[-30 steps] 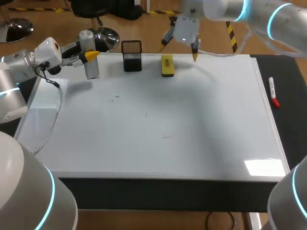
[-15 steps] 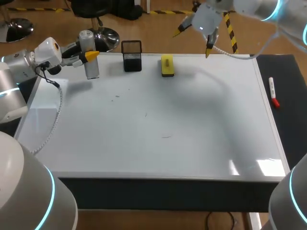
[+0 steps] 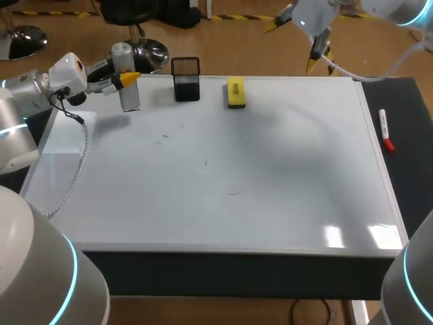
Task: Pick up the inspection probe, press it on each red-marked spot on the whiteboard one by one, put down the probe, pick up the eraser, and wipe off all the red marks.
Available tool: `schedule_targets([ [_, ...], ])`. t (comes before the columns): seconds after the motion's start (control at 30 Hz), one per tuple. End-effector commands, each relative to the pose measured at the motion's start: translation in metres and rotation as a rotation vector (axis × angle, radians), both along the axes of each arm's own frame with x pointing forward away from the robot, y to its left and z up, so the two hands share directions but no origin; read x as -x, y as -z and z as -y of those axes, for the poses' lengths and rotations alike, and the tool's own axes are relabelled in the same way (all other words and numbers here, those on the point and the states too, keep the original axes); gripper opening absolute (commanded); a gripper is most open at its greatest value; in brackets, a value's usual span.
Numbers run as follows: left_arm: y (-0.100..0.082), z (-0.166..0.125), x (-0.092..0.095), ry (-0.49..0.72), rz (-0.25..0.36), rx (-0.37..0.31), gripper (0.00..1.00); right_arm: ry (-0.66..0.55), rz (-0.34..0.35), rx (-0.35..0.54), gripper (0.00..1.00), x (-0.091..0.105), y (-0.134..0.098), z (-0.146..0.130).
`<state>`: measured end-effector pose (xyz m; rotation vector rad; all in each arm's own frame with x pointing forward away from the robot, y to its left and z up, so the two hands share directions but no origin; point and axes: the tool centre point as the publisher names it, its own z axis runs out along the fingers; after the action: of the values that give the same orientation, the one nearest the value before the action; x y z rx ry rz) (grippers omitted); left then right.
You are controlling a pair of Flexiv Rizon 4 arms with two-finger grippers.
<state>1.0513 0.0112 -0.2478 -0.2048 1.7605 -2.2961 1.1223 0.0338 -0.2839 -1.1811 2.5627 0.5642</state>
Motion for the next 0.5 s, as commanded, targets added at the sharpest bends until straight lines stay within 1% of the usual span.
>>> schedule_targets([
  [0.03, -0.001, 0.000, 0.001, -0.003, 0.001, -0.001, 0.00, 0.028, 0.032, -0.020, 1.00, 0.013, -0.007, 0.014],
  [0.17, -0.001, 0.000, 0.001, -0.003, 0.001, -0.001, 0.00, 0.052, 0.038, -0.040, 1.00, 0.016, -0.010, 0.023],
  [0.23, -0.001, 0.000, 0.001, -0.003, 0.001, -0.001, 0.00, 0.062, 0.057, -0.073, 1.00, 0.019, -0.012, 0.027],
  [0.27, -0.001, 0.000, 0.001, -0.003, 0.001, -0.001, 0.00, 0.079, 0.052, -0.083, 1.00, 0.021, -0.013, 0.032],
  [0.33, -0.001, 0.000, 0.001, -0.003, 0.001, -0.001, 0.00, 0.106, 0.044, -0.070, 1.00, 0.024, -0.015, 0.037],
  [0.37, -0.001, 0.000, 0.001, -0.003, 0.001, -0.001, 0.00, 0.099, 0.055, -0.072, 1.00, 0.027, -0.015, 0.040],
  [0.5, -0.001, 0.000, 0.001, -0.003, 0.001, -0.001, 0.00, 0.099, 0.055, -0.072, 1.00, 0.027, -0.015, 0.040],
])
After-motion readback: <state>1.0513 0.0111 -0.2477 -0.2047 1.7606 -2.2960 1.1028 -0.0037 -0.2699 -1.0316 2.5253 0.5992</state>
